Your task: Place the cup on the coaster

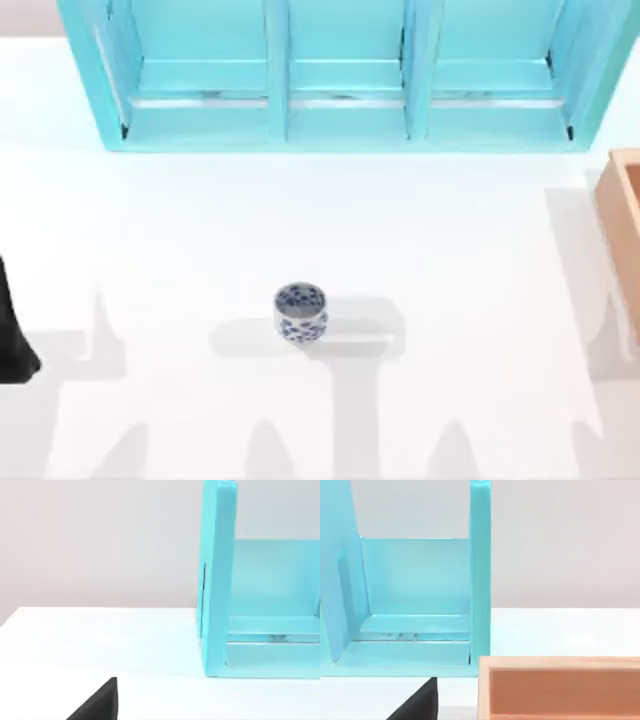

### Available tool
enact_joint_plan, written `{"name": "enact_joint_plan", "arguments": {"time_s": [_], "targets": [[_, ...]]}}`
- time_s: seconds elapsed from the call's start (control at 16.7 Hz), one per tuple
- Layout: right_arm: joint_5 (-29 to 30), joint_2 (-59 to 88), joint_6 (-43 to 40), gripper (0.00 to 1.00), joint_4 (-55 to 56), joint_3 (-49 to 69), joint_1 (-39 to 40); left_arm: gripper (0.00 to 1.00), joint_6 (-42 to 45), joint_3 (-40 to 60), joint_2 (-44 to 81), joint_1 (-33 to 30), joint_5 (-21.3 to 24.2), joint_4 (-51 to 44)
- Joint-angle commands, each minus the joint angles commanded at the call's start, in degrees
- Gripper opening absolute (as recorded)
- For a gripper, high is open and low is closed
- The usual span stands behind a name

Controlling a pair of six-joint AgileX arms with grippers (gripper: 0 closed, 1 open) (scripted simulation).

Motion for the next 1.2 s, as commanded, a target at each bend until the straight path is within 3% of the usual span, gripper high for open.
{"name": "enact_joint_plan", "arguments": {"time_s": [0.24, 0.48, 1.2], "targets": [[0.0, 0.0, 0.0, 1.0, 0.0, 0.0, 0.0, 1.0, 1.08, 1.07, 1.67, -1.08, 0.0, -1.18], [0.0, 0.0, 0.0, 1.0, 0.0, 0.0, 0.0, 1.0, 7.25, 7.82, 12.21, -7.33, 0.13, -7.9], [0.0, 0.0, 0.0, 1.0, 0.0, 0.0, 0.0, 1.0, 35.94, 52.13, 79.17, -34.48, 0.85, -46.95]]}}
